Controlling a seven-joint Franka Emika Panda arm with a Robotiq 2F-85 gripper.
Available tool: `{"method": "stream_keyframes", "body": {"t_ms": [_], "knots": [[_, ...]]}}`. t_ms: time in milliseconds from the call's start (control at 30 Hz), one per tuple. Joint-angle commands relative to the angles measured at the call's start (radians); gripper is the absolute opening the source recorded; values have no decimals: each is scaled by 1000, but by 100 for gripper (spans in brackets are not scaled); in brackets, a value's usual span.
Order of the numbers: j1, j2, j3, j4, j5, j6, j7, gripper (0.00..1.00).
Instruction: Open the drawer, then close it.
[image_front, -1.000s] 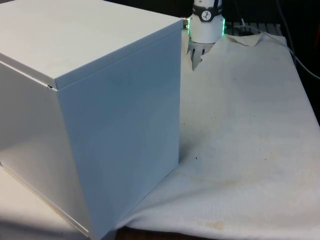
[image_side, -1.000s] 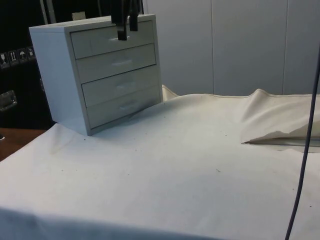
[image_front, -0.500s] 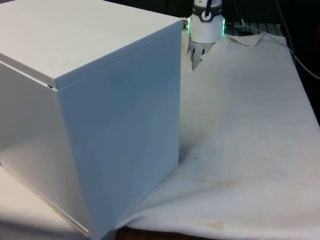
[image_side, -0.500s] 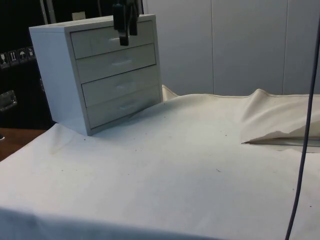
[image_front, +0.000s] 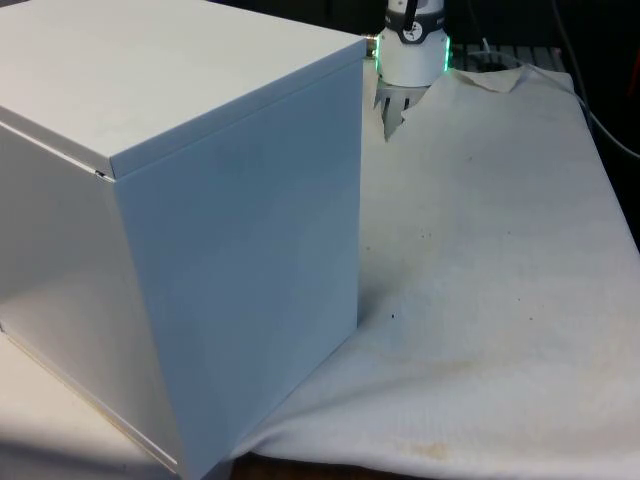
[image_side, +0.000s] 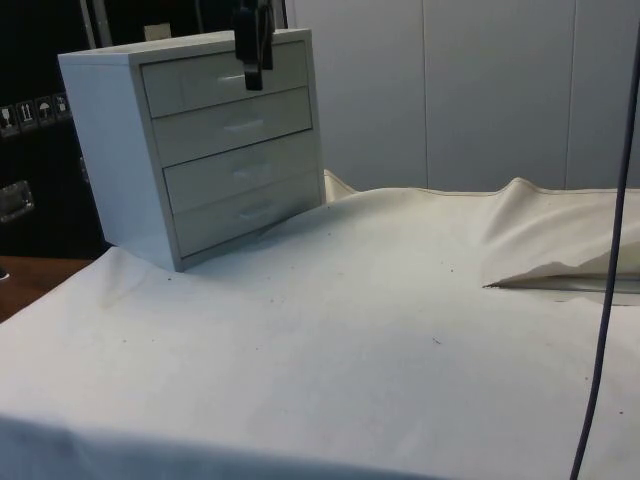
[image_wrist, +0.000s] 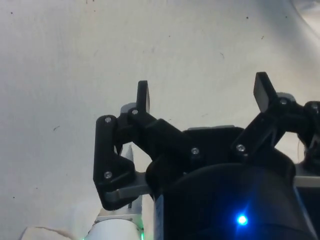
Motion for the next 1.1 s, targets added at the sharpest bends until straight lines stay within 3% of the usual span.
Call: {"method": "stream_keyframes", "body": {"t_ms": [0,467,500,667,867,1067], "knots": [[0,-3,0,-3,-13,8,-14,100],[-1,-15,-10,-14,-43,14,-106,100],[0,-6,-10,-3,-27,0,-107,100],[-1,-23,-16,-21,-55,16,-131,100],[-1,-28,-28,-24,-56,4,-165,100],[-4,-47,-48,-44,-76,35,-209,100]]}}
